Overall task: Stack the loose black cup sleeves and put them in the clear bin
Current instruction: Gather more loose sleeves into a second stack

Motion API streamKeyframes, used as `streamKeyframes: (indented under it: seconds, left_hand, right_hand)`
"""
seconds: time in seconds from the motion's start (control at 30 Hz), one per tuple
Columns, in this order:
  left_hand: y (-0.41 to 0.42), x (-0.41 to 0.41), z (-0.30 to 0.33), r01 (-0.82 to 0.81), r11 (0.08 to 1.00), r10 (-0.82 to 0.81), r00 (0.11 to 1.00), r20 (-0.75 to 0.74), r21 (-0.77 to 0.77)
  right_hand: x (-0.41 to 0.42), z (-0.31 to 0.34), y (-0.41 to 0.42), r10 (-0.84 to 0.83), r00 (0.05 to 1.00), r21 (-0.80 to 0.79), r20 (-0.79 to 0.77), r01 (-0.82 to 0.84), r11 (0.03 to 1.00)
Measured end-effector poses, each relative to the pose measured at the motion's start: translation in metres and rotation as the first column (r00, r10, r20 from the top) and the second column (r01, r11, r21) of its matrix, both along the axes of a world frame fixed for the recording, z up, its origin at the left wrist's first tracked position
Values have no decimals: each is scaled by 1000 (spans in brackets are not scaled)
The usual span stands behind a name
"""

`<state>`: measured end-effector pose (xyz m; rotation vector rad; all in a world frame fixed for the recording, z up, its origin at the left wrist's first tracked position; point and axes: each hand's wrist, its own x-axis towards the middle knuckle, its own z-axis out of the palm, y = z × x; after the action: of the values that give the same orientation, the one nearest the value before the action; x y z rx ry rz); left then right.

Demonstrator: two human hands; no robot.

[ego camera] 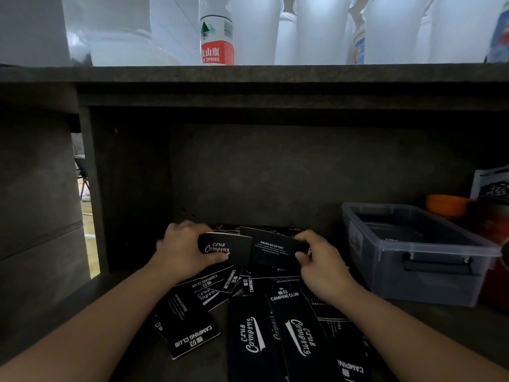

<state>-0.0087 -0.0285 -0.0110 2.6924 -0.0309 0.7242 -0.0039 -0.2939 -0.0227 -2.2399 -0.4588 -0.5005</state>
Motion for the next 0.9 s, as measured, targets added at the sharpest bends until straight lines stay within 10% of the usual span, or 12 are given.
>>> streamKeyframes:
  seconds: [0.27,0.5,0.9]
  left_hand:
    - [-19,-6,-1,176,965,-161,982,94,-192]
    - [-36,-4,-12,491,871,-492,867,-82,-32]
    - [-29,-4,-11,286,958,-278,946,-167,24]
  right_hand:
    - [-2,0,3,23,1000,-34,9,-23,999]
    - [-1,-2,3,7,1000,-81,8,-7,997]
    - [1,-4,2,78,994,-103,77,-70,992]
